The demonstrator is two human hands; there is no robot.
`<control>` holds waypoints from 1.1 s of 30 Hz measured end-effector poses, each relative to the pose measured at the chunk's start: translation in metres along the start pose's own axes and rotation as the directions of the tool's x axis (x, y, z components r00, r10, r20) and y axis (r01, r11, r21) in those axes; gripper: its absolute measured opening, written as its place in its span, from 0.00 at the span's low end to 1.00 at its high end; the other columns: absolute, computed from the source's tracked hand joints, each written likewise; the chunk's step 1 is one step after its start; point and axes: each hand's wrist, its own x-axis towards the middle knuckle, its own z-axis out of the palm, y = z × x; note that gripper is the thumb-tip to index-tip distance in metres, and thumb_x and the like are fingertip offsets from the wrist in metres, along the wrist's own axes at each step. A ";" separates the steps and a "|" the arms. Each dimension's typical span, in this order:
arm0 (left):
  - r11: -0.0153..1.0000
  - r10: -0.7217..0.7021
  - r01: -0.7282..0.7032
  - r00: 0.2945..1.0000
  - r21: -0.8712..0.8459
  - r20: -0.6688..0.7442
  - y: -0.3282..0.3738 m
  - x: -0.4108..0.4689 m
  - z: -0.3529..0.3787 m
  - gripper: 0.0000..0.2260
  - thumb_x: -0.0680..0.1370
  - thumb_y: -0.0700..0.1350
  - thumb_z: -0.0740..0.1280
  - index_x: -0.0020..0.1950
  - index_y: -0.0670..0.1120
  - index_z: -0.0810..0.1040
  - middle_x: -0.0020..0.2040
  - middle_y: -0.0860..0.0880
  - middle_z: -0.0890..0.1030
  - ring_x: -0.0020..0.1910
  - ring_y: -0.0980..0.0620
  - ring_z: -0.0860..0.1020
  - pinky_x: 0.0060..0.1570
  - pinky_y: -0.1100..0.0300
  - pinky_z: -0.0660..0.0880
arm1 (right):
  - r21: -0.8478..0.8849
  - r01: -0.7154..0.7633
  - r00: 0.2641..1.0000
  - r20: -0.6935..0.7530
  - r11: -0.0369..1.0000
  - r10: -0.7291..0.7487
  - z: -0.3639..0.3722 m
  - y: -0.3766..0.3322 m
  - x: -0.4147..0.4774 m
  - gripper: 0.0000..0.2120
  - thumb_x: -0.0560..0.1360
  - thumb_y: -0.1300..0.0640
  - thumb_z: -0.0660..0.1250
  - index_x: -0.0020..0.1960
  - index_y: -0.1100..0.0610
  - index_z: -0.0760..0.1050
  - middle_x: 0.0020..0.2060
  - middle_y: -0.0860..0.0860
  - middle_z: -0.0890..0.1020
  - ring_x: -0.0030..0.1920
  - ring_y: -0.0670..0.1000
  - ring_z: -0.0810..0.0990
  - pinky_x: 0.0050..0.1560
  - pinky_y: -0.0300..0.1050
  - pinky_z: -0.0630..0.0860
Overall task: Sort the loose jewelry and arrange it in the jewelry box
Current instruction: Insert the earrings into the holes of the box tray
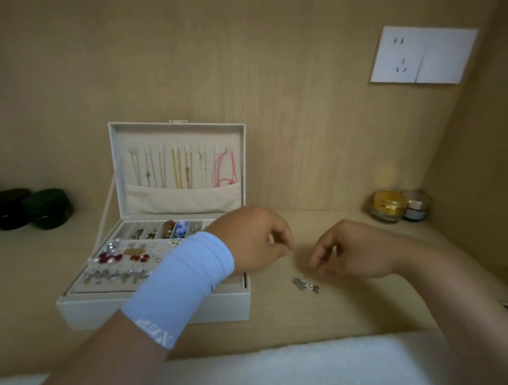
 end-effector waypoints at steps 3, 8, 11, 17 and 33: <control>0.994 -0.016 0.001 0.991 0.107 0.134 0.013 0.016 0.020 0.05 0.73 0.49 0.71 0.47 0.57 0.85 0.41 0.61 0.80 0.43 0.59 0.78 0.50 0.62 0.75 | 0.014 -0.042 0.996 0.083 0.999 0.041 0.006 0.007 0.001 0.08 0.68 0.49 0.79 0.47 0.47 0.85 0.36 0.40 0.84 0.35 0.35 0.77 0.38 0.27 0.71; 0.968 -0.069 0.005 0.966 0.250 0.248 0.024 0.029 0.040 0.07 0.71 0.52 0.73 0.48 0.58 0.85 0.45 0.60 0.83 0.49 0.56 0.80 0.53 0.57 0.77 | -0.060 -0.038 0.998 0.054 0.997 0.042 0.016 0.012 0.009 0.09 0.67 0.48 0.80 0.46 0.48 0.86 0.37 0.40 0.85 0.39 0.38 0.79 0.39 0.31 0.71; 0.969 -0.097 0.036 0.965 0.243 0.243 0.022 0.032 0.044 0.07 0.71 0.52 0.74 0.49 0.57 0.85 0.43 0.60 0.83 0.48 0.56 0.80 0.54 0.57 0.77 | -0.043 -0.033 0.999 0.040 0.999 0.035 0.016 0.017 0.009 0.05 0.69 0.53 0.78 0.45 0.50 0.86 0.36 0.43 0.84 0.36 0.39 0.78 0.37 0.30 0.71; 0.983 -0.111 0.074 0.969 0.170 0.219 0.017 0.033 0.042 0.05 0.72 0.49 0.73 0.47 0.57 0.86 0.42 0.60 0.82 0.48 0.57 0.80 0.54 0.57 0.78 | 0.043 -0.036 0.999 0.018 0.998 0.035 0.014 0.027 0.009 0.02 0.71 0.55 0.77 0.42 0.48 0.86 0.36 0.44 0.86 0.36 0.38 0.78 0.41 0.32 0.73; 0.913 -0.159 0.121 0.985 -0.390 -0.068 0.008 0.021 0.036 0.06 0.70 0.47 0.77 0.45 0.53 0.83 0.37 0.56 0.85 0.39 0.61 0.82 0.53 0.58 0.78 | 0.595 -0.009 0.998 -0.039 0.804 0.041 0.013 0.017 0.006 0.09 0.82 0.54 0.65 0.47 0.53 0.84 0.39 0.51 0.84 0.29 0.46 0.73 0.28 0.33 0.69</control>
